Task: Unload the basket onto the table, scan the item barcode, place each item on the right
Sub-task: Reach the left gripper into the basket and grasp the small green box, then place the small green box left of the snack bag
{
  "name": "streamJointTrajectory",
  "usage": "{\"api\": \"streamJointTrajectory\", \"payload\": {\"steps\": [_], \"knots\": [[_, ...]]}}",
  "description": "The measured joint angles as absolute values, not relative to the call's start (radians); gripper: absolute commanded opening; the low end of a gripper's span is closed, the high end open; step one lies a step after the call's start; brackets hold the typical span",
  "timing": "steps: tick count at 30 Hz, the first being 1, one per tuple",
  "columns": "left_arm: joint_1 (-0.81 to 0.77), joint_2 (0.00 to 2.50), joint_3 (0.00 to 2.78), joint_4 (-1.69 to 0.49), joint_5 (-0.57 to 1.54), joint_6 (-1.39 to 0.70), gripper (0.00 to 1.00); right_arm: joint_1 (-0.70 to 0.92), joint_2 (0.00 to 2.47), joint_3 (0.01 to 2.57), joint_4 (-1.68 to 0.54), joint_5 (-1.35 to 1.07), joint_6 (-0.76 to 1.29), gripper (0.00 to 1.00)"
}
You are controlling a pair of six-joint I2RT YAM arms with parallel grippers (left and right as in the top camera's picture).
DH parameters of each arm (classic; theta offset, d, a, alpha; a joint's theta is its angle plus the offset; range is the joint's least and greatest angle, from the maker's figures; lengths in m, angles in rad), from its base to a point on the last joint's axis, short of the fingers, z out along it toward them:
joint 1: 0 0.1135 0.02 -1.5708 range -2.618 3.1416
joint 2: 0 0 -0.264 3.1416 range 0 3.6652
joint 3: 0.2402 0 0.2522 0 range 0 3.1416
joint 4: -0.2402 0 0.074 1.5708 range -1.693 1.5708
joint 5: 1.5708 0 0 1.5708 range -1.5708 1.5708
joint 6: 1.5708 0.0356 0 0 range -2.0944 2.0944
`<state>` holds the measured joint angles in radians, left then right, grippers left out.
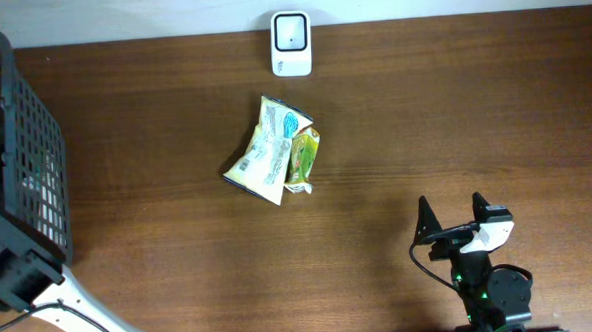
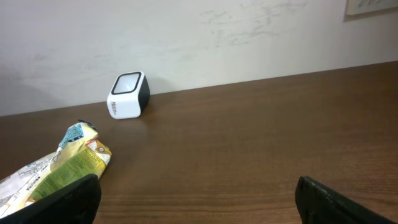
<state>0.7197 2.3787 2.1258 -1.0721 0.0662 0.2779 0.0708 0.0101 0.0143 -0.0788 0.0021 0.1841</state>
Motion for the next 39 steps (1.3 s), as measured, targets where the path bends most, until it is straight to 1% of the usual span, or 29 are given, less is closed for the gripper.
{"api": "streamJointTrajectory", "payload": {"steps": [3,4,5,6,7,8,9,10,14,17,19,20,22,23,25,26,28,29,32,33,35,37,38,39], "knots": [[0.720,2.401,2.126,-1.063,0.091,0.302,0.84,0.071,0.010,0.014,-0.079,0.002,0.184,0.99],[0.720,2.404,2.127,-1.061,0.102,0.315,0.75,0.071,0.010,0.014,-0.079,0.002,0.184,0.99],[0.722,2.413,2.133,-1.061,0.119,0.326,0.57,0.071,0.010,0.014,-0.079,0.002,0.184,0.98],[0.722,2.415,2.134,-1.061,0.135,0.335,0.22,0.071,0.010,0.014,-0.079,0.002,0.184,0.99],[0.722,2.418,2.136,-1.061,0.149,0.337,0.17,0.071,0.010,0.014,-0.079,0.002,0.185,0.99],[0.719,2.419,2.136,-1.063,0.173,0.341,0.16,0.071,0.010,0.014,-0.079,0.002,0.184,0.99],[0.715,2.420,2.138,-1.062,0.176,0.345,0.12,0.071,0.010,0.014,-0.079,0.002,0.184,0.99],[0.714,2.420,2.140,-1.063,0.177,0.346,0.01,0.071,0.010,0.014,-0.079,0.002,0.184,0.99],[0.715,2.428,2.171,-1.102,0.175,0.338,0.00,0.071,0.010,0.014,-0.079,0.002,0.184,0.99],[0.716,2.442,2.265,-1.197,0.149,0.264,0.00,0.071,0.010,0.014,-0.079,0.002,0.184,0.99],[0.716,2.435,2.383,-1.261,0.145,0.174,0.00,0.071,0.010,0.014,-0.079,0.002,0.184,0.99],[0.716,2.397,2.454,-1.299,0.154,0.106,0.00,0.071,0.010,0.014,-0.079,0.002,0.185,0.99],[0.716,2.322,2.521,-1.345,0.179,0.043,0.00,0.071,0.010,0.014,-0.079,0.002,0.184,0.99],[0.715,2.216,2.567,-1.366,0.226,-0.003,0.00,0.071,0.010,0.014,-0.079,0.002,0.185,0.99],[0.710,2.093,2.597,-1.393,0.285,-0.028,0.00,0.071,0.010,0.014,-0.079,0.002,0.184,0.99],[0.686,1.993,2.605,-1.443,0.327,-0.041,0.00,0.071,0.010,0.014,-0.079,0.002,0.184,0.99],[0.595,1.883,2.628,-1.508,0.352,-0.051,0.00,0.071,0.010,0.014,-0.079,0.002,0.184,0.99],[0.484,1.844,2.634,-1.561,0.356,-0.053,0.00,0.071,0.010,0.014,-0.079,0.002,0.185,0.99],[0.290,1.858,2.571,-1.604,0.345,-0.054,0.00,0.071,0.010,0.014,-0.079,0.002,0.184,0.99],[0.204,1.884,2.490,-1.591,0.331,-0.055,0.00,0.071,0.010,0.014,-0.079,0.002,0.185,0.99],[0.105,1.915,2.342,-1.512,0.305,-0.058,0.00,0.071,0.010,0.014,-0.079,0.002,0.184,0.99],[0.033,1.918,2.154,-1.362,0.284,-0.063,0.00,0.071,0.010,0.014,-0.079,0.002,0.184,0.99],[-0.028,1.927,1.992,-1.243,0.273,-0.065,0.00,0.071,0.011,0.014,-0.079,0.002,0.184,0.99],[-0.066,1.936,1.887,-1.152,0.257,-0.079,0.00,0.071,0.011,0.014,-0.079,0.002,0.184,0.99]]}}
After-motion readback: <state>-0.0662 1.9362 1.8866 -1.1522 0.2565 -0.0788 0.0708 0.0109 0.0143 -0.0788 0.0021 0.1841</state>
